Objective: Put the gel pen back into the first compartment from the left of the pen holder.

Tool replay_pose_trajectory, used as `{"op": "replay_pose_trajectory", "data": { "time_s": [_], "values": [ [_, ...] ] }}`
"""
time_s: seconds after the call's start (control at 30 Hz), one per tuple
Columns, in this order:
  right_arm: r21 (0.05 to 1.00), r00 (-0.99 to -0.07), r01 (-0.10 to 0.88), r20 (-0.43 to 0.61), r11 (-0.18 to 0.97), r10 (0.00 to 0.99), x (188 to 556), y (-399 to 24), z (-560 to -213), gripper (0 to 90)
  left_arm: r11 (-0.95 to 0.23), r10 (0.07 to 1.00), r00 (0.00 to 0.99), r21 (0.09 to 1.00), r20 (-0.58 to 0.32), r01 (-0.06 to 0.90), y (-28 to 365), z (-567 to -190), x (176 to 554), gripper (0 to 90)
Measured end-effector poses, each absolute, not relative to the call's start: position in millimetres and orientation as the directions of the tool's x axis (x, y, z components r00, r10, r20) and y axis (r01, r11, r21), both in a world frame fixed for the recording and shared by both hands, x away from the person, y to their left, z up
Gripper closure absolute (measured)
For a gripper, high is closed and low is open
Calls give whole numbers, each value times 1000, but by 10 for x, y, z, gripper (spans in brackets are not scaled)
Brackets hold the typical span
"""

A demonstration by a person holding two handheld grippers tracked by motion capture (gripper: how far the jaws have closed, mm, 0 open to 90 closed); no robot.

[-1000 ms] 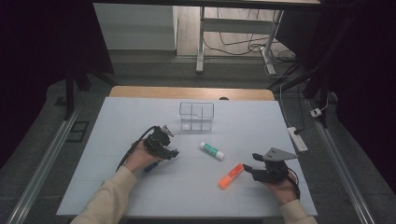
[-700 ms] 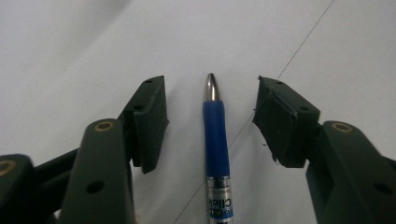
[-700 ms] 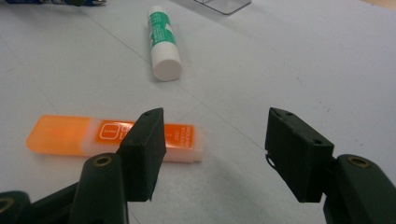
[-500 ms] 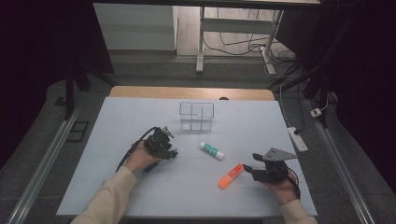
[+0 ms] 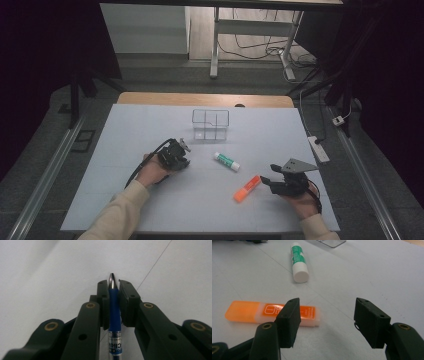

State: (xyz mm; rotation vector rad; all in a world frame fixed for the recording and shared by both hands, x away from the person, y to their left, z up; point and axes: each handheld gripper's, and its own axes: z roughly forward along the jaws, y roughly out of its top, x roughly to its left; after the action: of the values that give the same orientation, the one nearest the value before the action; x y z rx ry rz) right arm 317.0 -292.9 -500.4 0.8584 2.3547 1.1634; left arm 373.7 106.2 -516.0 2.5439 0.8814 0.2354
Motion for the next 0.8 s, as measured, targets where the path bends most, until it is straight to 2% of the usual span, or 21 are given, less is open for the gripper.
{"op": "replay_pose_trajectory", "data": {
  "time_s": [0.33,0.8],
  "values": [
    [807,-742,355,-64,472,667,3173,-2934,-5004,375,-686,625,780,471,-6,554,1100,-5158,3749,798],
    [809,-741,353,-64,470,668,3174,-2949,-4997,374,-604,659,752,595,-2,531,1340,-4915,3699,799]
  ]
}}
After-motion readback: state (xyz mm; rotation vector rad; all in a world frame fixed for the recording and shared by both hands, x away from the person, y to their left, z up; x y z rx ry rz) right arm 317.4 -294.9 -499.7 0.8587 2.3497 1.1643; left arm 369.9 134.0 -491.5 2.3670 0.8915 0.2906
